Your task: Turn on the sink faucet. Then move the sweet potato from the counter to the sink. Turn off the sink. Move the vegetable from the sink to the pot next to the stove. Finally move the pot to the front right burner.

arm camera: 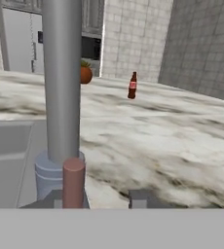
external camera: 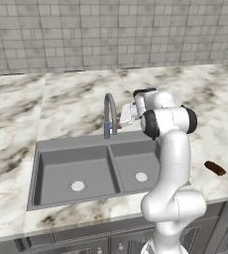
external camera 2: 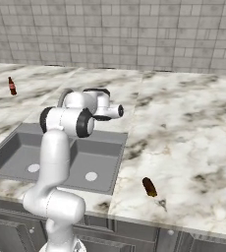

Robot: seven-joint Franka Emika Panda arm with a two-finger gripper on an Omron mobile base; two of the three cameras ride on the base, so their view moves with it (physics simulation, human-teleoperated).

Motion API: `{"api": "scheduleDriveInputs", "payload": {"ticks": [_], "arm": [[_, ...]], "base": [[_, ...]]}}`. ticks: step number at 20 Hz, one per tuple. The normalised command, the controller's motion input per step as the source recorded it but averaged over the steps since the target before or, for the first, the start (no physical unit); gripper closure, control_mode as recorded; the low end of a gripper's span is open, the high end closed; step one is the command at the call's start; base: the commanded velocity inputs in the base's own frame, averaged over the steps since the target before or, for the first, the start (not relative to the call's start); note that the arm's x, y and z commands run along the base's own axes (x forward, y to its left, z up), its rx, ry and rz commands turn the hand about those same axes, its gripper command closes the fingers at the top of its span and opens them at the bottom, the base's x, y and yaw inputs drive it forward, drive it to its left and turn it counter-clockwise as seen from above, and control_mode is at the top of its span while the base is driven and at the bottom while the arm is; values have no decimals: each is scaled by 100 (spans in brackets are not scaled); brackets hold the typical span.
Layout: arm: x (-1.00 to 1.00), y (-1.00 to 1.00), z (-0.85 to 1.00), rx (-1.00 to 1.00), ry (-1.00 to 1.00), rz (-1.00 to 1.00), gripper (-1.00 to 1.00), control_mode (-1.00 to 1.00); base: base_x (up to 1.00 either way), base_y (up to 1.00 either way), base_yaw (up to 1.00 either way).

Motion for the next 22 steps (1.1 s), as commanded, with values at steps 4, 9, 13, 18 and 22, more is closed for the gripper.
{"api": "scheduleDriveInputs", "payload": {"ticks": [4,9,13,18,22], "arm": [[0,-2,0,0,-2,-13,100,-100],[17,-27,-8,1,0,-19,100,-100],[22,-40,-20,3,1,-19,100,-100],[14,-64,-28,4,1,-9,100,-100],[7,-70,-37,5,0,-5,100,-100]], "base": [[0,0,0],[0,0,0],[0,0,0],[0,0,0],[0,0,0]]}}
